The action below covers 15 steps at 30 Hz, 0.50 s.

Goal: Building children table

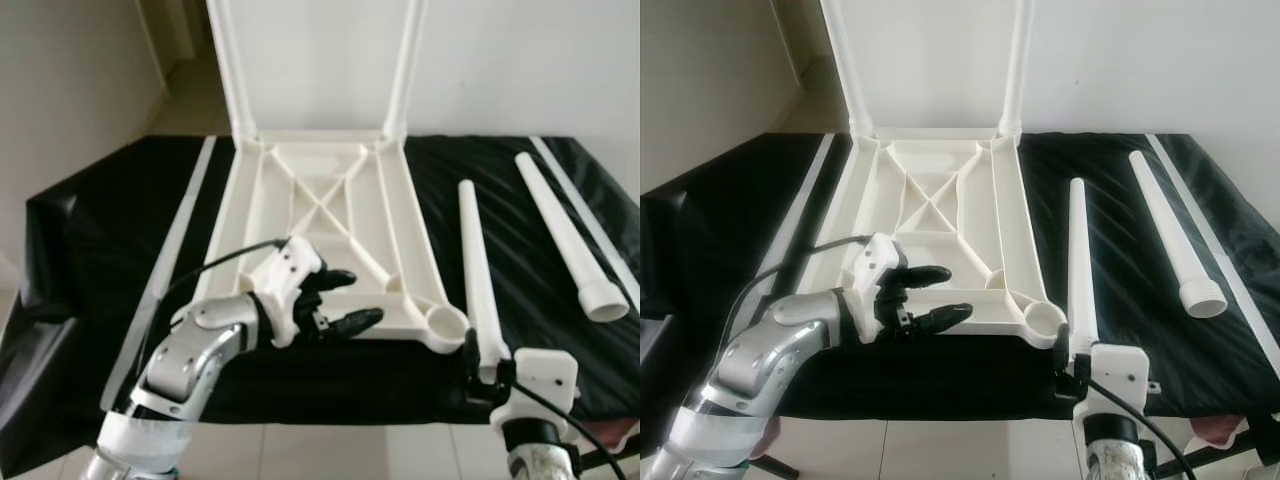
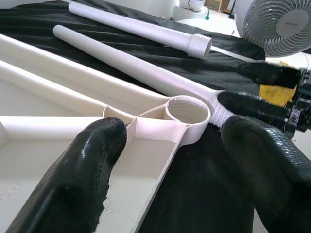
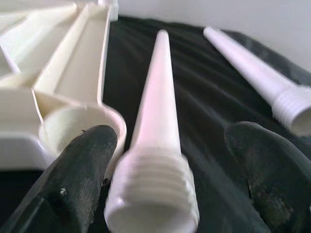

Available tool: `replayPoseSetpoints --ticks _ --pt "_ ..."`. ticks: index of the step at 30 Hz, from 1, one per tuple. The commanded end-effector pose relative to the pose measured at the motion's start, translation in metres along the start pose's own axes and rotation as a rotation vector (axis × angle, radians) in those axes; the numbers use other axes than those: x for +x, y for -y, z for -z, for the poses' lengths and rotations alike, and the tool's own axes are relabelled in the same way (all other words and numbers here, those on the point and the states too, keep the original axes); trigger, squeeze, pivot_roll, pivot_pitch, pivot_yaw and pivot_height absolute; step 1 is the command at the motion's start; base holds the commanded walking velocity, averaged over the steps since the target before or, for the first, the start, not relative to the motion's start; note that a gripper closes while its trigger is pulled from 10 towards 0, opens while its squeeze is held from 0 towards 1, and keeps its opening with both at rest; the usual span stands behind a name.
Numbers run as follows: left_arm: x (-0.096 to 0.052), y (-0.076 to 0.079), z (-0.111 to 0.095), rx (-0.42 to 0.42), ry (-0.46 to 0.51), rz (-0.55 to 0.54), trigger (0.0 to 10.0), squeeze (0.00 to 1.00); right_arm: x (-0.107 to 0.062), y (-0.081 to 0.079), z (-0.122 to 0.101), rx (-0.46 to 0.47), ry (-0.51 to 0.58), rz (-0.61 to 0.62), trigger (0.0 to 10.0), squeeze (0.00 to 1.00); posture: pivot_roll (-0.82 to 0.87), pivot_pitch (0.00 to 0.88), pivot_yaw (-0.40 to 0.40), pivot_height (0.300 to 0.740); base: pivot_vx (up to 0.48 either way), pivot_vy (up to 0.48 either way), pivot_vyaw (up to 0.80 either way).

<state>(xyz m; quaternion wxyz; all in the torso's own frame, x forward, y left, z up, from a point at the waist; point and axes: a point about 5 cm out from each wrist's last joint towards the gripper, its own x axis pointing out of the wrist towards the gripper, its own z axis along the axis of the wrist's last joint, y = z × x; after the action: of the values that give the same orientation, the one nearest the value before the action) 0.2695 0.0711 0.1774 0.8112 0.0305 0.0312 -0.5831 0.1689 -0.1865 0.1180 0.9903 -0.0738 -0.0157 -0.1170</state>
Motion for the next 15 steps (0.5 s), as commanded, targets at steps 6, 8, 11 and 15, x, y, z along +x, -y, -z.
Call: replayPoseSetpoints --ticks 6,8,11,15 --pt "0.000 0.002 0.000 -0.002 -0.008 0.017 10.0 0.00 0.000 0.001 0.011 0.026 -0.024 -0.014 10.0 0.00 -0.05 0.045 0.026 0.740 0.000 0.000 0.00" --pt "0.000 0.002 0.000 -0.002 -0.009 0.018 10.0 0.00 -0.001 0.002 0.014 0.035 -0.034 -0.010 10.0 0.00 -0.05 0.044 0.026 0.740 0.000 0.000 0.00" --pt "0.000 0.002 0.000 -0.001 -0.009 0.019 10.0 0.00 -0.001 0.003 0.021 0.057 -0.055 -0.010 10.0 0.00 -0.05 0.036 0.025 0.740 0.000 0.000 0.00" --pt "0.000 0.002 0.000 -0.001 -0.008 0.018 10.0 0.00 0.002 0.003 0.025 0.065 -0.066 -0.009 10.0 0.00 -0.05 0.035 0.024 0.740 0.000 0.000 0.00"
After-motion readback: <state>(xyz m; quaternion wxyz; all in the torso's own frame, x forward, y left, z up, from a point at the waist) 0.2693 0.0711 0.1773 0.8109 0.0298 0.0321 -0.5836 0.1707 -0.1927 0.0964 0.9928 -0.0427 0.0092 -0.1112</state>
